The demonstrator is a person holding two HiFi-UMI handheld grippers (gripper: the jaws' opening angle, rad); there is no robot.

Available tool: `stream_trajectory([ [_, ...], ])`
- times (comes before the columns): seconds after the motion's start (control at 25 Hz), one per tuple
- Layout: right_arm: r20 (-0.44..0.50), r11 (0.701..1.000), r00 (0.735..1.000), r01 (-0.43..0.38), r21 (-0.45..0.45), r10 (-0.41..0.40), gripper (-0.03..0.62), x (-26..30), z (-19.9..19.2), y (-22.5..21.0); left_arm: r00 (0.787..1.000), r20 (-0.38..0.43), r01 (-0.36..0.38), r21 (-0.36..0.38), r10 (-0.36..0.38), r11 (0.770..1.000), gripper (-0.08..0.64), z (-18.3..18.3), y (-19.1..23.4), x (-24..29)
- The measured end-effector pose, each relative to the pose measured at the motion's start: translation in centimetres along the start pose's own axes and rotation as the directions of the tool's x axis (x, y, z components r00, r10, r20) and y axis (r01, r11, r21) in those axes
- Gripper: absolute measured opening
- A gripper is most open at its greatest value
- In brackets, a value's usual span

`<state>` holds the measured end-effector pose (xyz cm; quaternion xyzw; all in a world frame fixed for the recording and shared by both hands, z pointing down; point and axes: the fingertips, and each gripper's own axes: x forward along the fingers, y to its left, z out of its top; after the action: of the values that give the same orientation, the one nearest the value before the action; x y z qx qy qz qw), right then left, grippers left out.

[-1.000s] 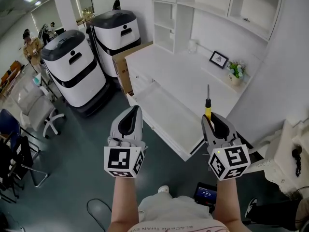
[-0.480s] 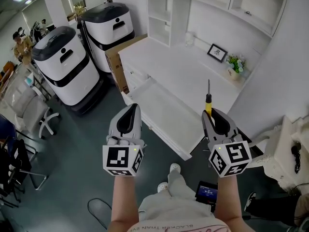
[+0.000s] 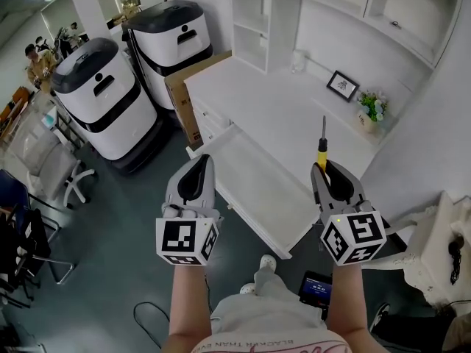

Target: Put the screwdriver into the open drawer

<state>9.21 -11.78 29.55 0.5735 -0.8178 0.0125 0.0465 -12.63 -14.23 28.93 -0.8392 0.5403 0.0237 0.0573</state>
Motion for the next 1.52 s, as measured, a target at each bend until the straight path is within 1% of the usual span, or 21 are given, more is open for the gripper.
stream_trajectory([
  [0.36, -0.012, 0.999, 0.999, -0.039, 0.01, 0.039, 0.087, 5.2, -0.3, -4.1, 0.999, -0.017, -0.041, 0.007, 0.041, 0.999, 0.009, -1.0, 0.6, 5.6],
  [0.56, -0.059, 0.997, 0.996, -0.069, 0.023, 0.07, 0.087, 7.6, -2.2, -5.9, 0.997, -0.042, -0.059, 0.0, 0.059, 0.998, 0.009, -2.2, 0.4, 8.2],
  [0.76, -0.122, 0.995, 0.988, -0.096, 0.042, 0.1, 0.087, 9.3, -4.9, -6.8, 0.994, -0.077, -0.073, -0.027, 0.071, 0.997, 0.009, -4.1, 0.1, 9.8],
  [1.12, -0.241, 0.99, 0.961, -0.121, 0.076, 0.136, 0.087, 10.5, -9.9, -7.1, 0.987, -0.145, -0.071, -0.047, 0.064, 0.996, 0.009, -7.2, -0.7, 11.2],
  [1.52, -0.381, 0.985, 0.91, -0.13, 0.112, 0.163, 0.087, 10.1, -15.9, -5.4, 0.975, -0.22, -0.045, -0.071, 0.028, 0.996, 0.009, -10.7, -1.2, 10.6],
])
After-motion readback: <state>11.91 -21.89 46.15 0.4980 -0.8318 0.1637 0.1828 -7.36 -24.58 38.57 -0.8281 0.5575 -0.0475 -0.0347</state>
